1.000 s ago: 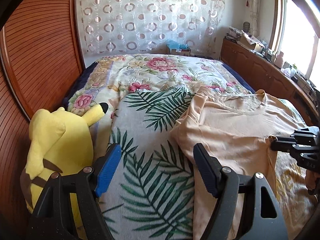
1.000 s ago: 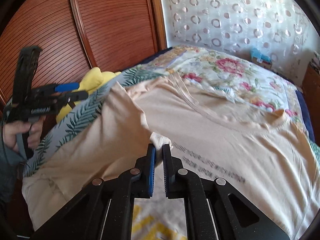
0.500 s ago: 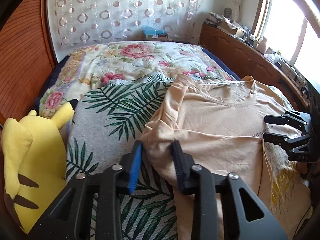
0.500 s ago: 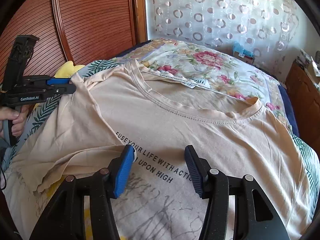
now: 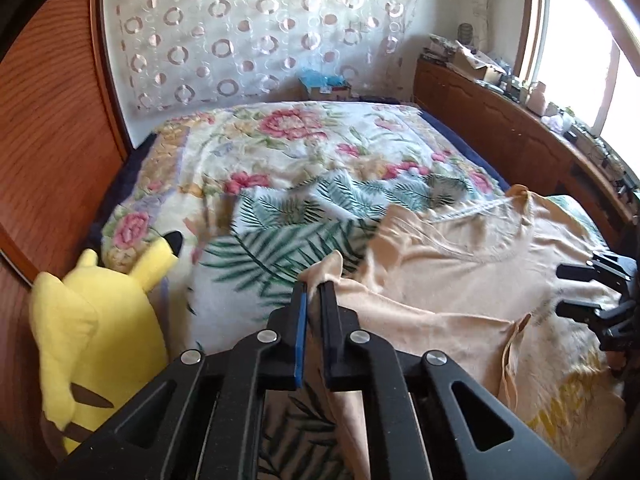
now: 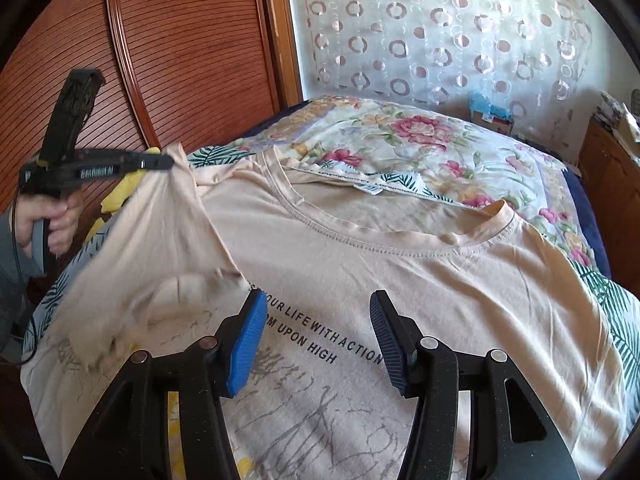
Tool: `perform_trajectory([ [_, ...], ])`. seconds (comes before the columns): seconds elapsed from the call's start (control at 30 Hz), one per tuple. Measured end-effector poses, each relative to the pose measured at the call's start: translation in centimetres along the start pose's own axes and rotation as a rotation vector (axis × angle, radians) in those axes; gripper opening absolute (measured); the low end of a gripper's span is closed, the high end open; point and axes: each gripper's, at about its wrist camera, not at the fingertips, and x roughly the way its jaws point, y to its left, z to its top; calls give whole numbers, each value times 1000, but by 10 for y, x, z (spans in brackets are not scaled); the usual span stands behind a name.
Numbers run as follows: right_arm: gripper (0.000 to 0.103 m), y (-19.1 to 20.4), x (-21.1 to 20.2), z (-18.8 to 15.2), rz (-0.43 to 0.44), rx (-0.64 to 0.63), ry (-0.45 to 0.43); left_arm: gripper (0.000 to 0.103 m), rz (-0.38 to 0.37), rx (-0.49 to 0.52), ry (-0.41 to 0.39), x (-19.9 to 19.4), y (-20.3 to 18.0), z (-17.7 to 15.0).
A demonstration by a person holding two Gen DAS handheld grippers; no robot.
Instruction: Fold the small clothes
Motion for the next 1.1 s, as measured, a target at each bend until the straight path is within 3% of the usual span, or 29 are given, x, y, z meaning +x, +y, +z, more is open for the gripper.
perform_trajectory([
  [0.2,56,2,6,2,-11,-6,15,7,95,-1,-17,0,17,3],
  [0.4,56,6,5,5,-31,-18,11,9,47,-30,-33,-15,20,-5],
  [0.57,56,6,5,4,-43,-22,13,65,-17,-23,-58,-32,5,-20],
  [0.63,56,7,2,6,-56,-27,7,79,-20,-29,-60,-41,-2,-26],
  [0.8,56,14,-25,15,-61,-36,-39,79,-41,-14,-82,-70,-29,-46],
  [1.1,56,30,-79,-10,-90,-44,-83,79,-84,32,-81,-101,-79,-85],
])
